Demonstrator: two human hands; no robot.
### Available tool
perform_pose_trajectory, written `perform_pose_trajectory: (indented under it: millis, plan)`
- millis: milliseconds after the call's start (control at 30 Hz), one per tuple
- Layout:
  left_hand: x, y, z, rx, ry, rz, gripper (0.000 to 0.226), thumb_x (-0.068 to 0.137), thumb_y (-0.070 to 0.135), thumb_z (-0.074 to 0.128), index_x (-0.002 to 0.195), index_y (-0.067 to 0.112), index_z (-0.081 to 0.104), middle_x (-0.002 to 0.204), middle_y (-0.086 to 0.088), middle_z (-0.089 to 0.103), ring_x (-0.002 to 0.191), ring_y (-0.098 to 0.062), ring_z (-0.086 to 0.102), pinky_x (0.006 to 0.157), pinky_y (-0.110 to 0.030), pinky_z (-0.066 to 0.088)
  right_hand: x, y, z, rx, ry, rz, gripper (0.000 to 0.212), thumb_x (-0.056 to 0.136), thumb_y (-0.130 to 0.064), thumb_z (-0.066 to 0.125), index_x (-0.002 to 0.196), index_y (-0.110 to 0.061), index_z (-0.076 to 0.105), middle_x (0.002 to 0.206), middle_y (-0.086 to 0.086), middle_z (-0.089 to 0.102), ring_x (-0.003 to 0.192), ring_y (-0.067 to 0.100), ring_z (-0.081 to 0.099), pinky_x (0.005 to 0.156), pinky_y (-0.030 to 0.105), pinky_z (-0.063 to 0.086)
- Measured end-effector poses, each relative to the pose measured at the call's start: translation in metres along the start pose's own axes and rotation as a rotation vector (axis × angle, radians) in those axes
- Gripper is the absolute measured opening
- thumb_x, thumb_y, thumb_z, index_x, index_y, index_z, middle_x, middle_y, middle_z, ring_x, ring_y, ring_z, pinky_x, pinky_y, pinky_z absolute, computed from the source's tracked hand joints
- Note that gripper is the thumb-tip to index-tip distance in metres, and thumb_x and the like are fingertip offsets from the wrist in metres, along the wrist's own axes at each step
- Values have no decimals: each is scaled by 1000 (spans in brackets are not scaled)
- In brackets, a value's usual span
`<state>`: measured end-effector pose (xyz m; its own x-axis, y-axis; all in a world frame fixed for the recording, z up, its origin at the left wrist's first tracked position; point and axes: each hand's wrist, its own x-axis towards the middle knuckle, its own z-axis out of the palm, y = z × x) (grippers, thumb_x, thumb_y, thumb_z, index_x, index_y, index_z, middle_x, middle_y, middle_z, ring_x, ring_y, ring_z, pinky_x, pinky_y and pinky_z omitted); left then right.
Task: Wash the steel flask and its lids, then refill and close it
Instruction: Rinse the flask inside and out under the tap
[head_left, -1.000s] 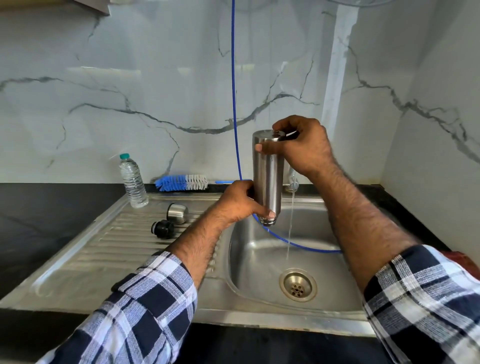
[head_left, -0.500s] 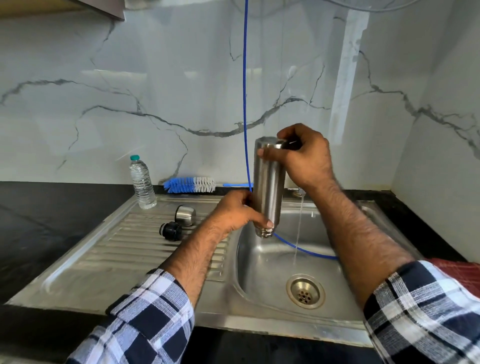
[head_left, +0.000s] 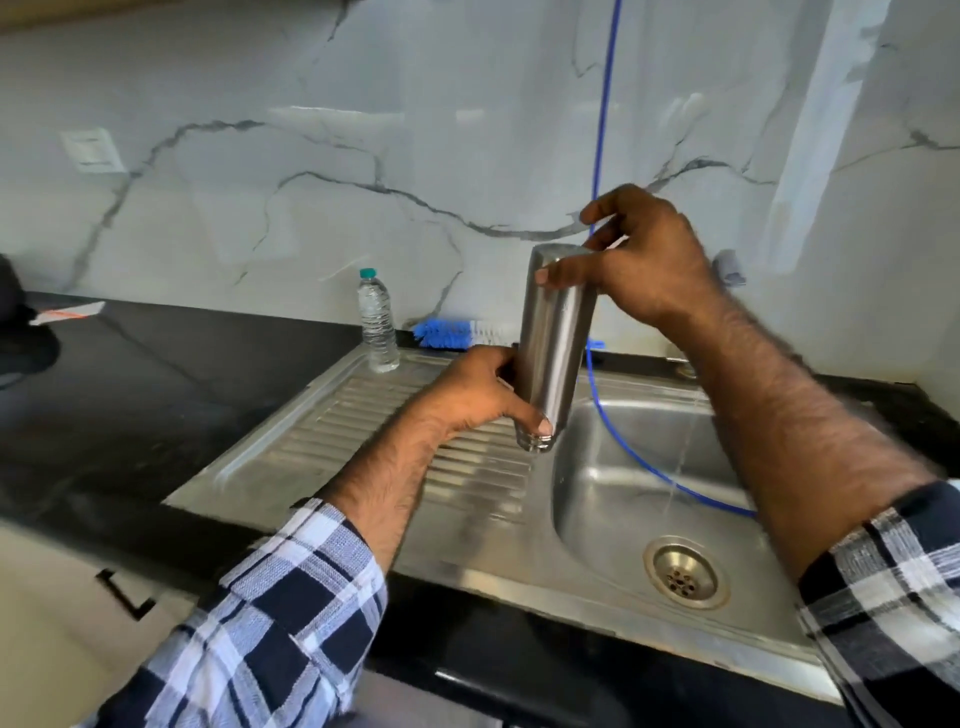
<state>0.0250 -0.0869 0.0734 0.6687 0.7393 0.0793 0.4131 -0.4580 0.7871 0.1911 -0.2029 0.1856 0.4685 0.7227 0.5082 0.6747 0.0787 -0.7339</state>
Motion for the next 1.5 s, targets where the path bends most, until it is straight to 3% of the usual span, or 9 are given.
perform_pose_trajectory:
  millis: [100,233,367,633,967,1100,1200,1500]
  plan:
    - [-17,-30,-40,1,101,-49,64,46,25,105,103,20,77,96,7,79,94,-17,74,82,-31,58,11,-28,44,40,-60,-45,80,40,-56,100,108,-26,68,91,-2,71,80,19,72,76,43,63]
    - [-40,-72,-93,34,185,-136,63,47,23,105,103,23,76,95,8,80,96,-15,74,87,-32,58,15,-65,105,19,-195,-132,75,51,-53,101,113,-27,68,92,-7,70,80,6,66,63,25,47]
    - [-59,-112,-138,78,254,-219,62,45,23,105,100,22,77,94,8,80,94,-14,74,91,-37,60,19,-90,166,46,-309,-159,74,54,-51,101,115,-27,66,93,-6,71,85,9,68,71,28,53]
    - [-59,-170,-178,36,408,-316,57,47,12,105,96,18,77,89,3,80,88,-18,77,88,-41,64,33,-104,250,66,-398,-196,80,59,-45,102,124,-24,62,96,-6,72,88,9,69,68,25,52]
    - [-27,-194,-168,16,403,-365,67,47,16,107,106,14,75,96,3,78,91,-16,75,88,-36,62,47,-88,287,34,-416,-232,80,60,-42,102,126,-26,59,99,-6,72,86,9,69,69,28,57]
    - [-23,-201,-166,12,399,-385,65,49,15,106,106,13,74,96,3,78,91,-17,74,86,-34,60,50,-82,293,43,-450,-221,78,62,-39,102,126,-26,59,101,-5,71,82,12,72,53,23,58]
    - [-22,-204,-167,5,393,-385,64,50,15,105,107,14,75,96,4,78,91,-15,74,85,-31,59,53,-79,297,47,-460,-218,72,67,-37,100,125,-24,61,104,-5,70,82,12,71,51,19,55]
    - [-26,-206,-170,1,359,-364,67,58,17,103,118,16,73,105,5,77,99,-13,71,82,-24,51,57,-78,303,-7,-466,-229,69,73,-44,96,128,-21,60,115,-3,70,91,9,69,60,21,54]
